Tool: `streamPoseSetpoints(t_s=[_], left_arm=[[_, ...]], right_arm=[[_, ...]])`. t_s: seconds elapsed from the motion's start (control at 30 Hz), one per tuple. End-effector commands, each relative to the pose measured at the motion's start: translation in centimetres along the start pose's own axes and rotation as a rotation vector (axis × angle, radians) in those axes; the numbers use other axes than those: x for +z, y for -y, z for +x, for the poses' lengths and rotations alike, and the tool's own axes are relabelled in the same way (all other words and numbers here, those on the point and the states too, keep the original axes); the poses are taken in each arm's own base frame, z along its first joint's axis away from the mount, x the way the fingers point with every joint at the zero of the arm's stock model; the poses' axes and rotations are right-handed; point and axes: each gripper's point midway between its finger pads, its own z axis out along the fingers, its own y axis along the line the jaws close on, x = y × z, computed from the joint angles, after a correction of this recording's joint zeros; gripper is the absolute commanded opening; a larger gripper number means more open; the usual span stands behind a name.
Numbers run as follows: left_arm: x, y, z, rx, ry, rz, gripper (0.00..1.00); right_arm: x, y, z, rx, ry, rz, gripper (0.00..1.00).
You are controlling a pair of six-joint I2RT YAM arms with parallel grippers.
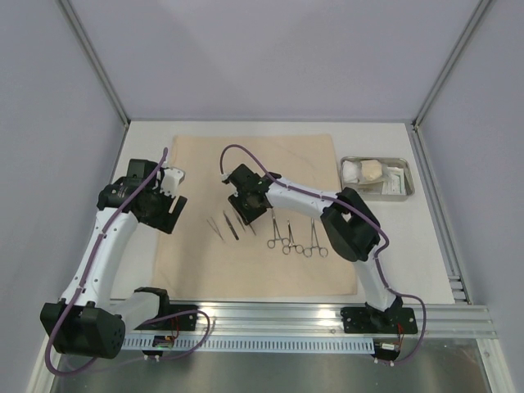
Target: Prepare the surgical pack
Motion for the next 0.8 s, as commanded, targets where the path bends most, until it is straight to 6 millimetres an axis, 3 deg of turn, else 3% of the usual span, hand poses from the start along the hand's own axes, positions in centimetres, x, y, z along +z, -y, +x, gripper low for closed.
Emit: streamPoseSetpoints(t_s=[0.0,0.17,0.33,0.43,0.5,0.53,0.6,0.63,0.67,0.73,0.77], left_arm=[[-0.1,-0.2,-0.6,0.011,0.032,-0.009,0.82],[-0.1,-0.2,-0.4,0.011,0.028,-0.006,0.82],[-0.1,-0.2,-0.4,0.013,0.027,-0.005,0.82],[-0.1,-0.2,-0.4,0.013,0.027,-0.005,0.82],[-0.2,-0.2,-0.4,0.013,0.025,-0.005,0.82],[-0.1,0.2,-0.5,0.013,0.031,0.014,0.82],[-0.2,0.3,-0.5,0.015,0.033,0.020,0.82],[-0.2,0.3,-0.6,0.013,0.034,0.021,0.82],[-0.2,0.3,-0.5,0.016,0.033,0.023,0.82],[-0.3,0.4,-0.7,0.018,0.041,0.028,0.82],[-0.4,0.4,-0.8,0.018,0.046,0.032,0.82]], right_arm=[[0.2,-0.2,-1.1,0.006,0.015,0.002,0.36],[1.4,1.3,-0.4,0.000,-0.011,0.076,0.24],[1.3,1.9,-0.5,-0.011,-0.006,0.108,0.00],[-0.3,2.6,-1.6,-0.032,0.033,0.136,0.00],[-2.7,4.0,-2.9,-0.079,0.079,0.168,0.00],[-4.7,4.6,-4.0,-0.094,0.123,0.180,0.00],[-7.2,7.8,-5.0,-0.231,0.149,0.217,0.00],[-9.5,8.9,-5.2,-0.279,0.174,0.235,0.00],[-11.1,12.3,-5.3,-0.372,0.164,0.288,0.00],[-14.3,15.8,-5.2,-0.436,0.180,0.325,0.00],[-15.5,19.8,-4.1,-0.481,0.146,0.358,0.00]])
